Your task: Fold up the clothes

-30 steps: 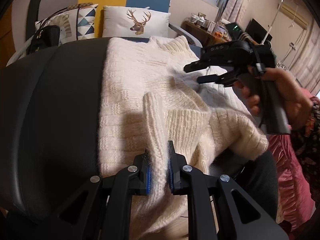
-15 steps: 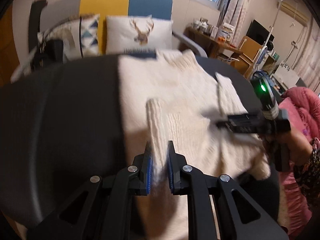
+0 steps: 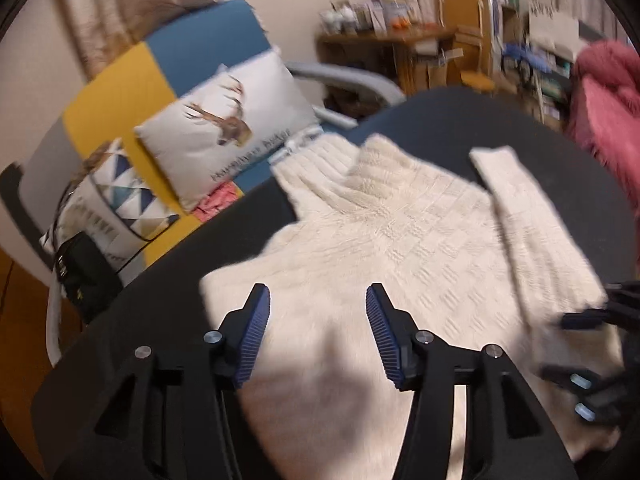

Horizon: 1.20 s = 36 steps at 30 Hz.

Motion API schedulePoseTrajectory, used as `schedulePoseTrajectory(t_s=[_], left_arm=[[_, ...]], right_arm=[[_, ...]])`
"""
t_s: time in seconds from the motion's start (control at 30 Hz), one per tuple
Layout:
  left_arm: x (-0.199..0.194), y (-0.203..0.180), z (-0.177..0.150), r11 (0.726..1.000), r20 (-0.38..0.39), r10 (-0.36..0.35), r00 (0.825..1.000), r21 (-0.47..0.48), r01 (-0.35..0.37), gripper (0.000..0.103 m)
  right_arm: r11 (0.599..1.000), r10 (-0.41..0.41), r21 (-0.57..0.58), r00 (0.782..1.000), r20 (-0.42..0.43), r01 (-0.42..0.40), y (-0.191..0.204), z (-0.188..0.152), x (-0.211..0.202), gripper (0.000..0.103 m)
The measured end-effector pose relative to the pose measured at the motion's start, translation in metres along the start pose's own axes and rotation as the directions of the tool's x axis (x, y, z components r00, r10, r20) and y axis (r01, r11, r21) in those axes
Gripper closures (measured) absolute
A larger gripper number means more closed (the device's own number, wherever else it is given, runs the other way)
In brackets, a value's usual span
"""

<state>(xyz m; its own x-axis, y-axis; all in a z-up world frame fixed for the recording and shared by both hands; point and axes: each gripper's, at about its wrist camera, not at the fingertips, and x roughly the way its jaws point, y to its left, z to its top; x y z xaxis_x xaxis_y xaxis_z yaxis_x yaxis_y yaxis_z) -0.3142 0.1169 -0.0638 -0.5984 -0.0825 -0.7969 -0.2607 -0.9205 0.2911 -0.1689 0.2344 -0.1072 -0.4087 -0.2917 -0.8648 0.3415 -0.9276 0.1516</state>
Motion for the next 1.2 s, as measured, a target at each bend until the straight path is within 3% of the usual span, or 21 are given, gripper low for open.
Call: schedulePoseTrajectory(t_s=[0.1,0.2,0.27,0.3,0.37,0.43,0.47,0.5,0.57,0.63,0.7,0.77,0.93,1.07,1.2], left_arm=[[0.059,-0.016,0.014,0.988,-0.085,0.093,0.992,0.134,-0.081,0.049],[0.109,-0.023,0.018,0.953,-0.154,0.204,0.967,0.255,-0.16,0.048],[0.116,-0.022,0.015,0.931,-0.07,0.25,0.966,0.291,-0.22,0.028],[0.117,-0.019,0.012,0.94,-0.074,0.231,0.97,0.274,-0.204,0.028],[0.119,-0.013,0.006,0.956,-0.081,0.193,0.978,0.239,-0.169,0.043],[0.119,-0.007,0.004,0.971,-0.1,0.153,0.983,0.199,-0.131,0.052],[0.118,-0.01,0.001,0.964,-0.093,0.166,0.982,0.223,-0.142,0.065],[0.118,-0.018,-0.004,0.947,-0.08,0.195,0.977,0.274,-0.167,0.073],[0.121,-0.044,-0.017,0.861,-0.023,0.319,0.948,0.425,-0.279,0.095],[0.121,-0.054,-0.03,0.814,0.005,0.38,0.925,0.473,-0.337,0.101],[0.111,-0.039,-0.03,0.882,-0.05,0.323,0.945,0.379,-0.281,0.101],[0.102,-0.024,-0.03,0.924,-0.104,0.274,0.956,0.304,-0.232,0.101],[0.076,0.005,-0.06,0.969,-0.212,0.209,0.955,0.18,-0.172,0.101],[0.049,0.032,-0.103,0.988,-0.29,0.146,0.946,-0.01,-0.156,0.101],[0.022,0.031,-0.151,0.976,-0.305,0.178,0.935,-0.068,-0.208,0.101]], right_arm=[[0.999,-0.051,0.001,0.998,0.027,0.051,0.001,0.0,-0.016,0.055],[0.995,-0.091,-0.03,0.996,-0.009,0.091,0.004,0.001,-0.011,0.055],[0.993,-0.108,-0.058,0.993,-0.039,0.105,0.006,-0.001,0.0,0.055],[0.993,-0.1,-0.069,0.993,-0.065,0.095,0.007,-0.004,0.009,0.055],[0.993,-0.093,-0.077,0.993,-0.076,0.087,0.01,-0.007,0.023,0.052],[0.993,-0.092,-0.076,0.994,-0.064,0.087,0.01,-0.007,0.026,0.053],[0.993,-0.091,-0.081,0.994,-0.063,0.086,0.01,-0.007,0.027,0.053],[0.993,-0.09,-0.087,0.994,-0.064,0.084,0.01,-0.007,0.027,0.054],[0.992,-0.087,-0.098,0.994,-0.064,0.081,0.009,-0.008,0.027,0.056],[0.99,-0.092,-0.111,0.994,-0.059,0.085,0.009,-0.008,0.027,0.063],[0.989,-0.097,-0.12,0.994,-0.052,0.09,0.008,-0.008,0.026,0.072],[0.988,-0.102,-0.12,0.994,-0.042,0.097,0.005,-0.007,0.025,0.082],[0.991,-0.106,-0.082,0.994,0.0,0.105,-0.009,0.007,0.018,0.103],[0.995,-0.085,-0.052,0.996,0.025,0.086,-0.017,0.024,0.015,0.103],[0.998,-0.065,-0.023,0.997,0.051,0.066,-0.024,0.04,0.012,0.103]])
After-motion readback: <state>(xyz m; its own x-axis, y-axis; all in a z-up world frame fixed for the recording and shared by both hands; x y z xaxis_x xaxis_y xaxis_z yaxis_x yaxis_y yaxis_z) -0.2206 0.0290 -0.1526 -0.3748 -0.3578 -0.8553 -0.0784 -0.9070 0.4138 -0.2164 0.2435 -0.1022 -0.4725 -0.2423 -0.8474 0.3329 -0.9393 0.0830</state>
